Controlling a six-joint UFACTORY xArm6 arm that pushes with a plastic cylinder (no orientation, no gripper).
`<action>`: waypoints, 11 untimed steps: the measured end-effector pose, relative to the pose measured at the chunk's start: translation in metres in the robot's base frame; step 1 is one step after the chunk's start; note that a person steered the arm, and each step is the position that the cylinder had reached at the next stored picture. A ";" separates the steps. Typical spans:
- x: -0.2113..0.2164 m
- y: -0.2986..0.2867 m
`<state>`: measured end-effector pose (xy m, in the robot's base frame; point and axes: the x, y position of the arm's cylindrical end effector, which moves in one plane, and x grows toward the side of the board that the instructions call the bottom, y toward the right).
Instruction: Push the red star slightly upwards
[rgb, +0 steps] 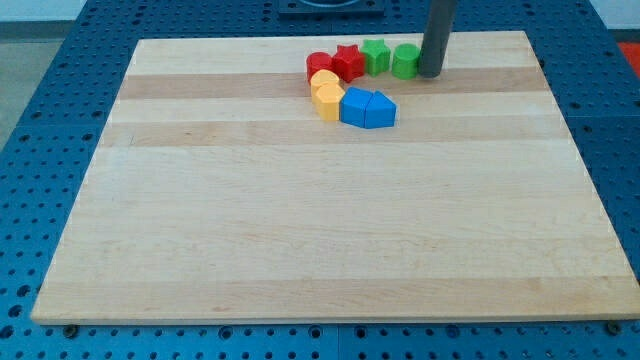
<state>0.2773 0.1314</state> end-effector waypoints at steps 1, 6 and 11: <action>0.000 -0.009; -0.048 0.121; -0.068 0.091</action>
<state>0.2088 0.2222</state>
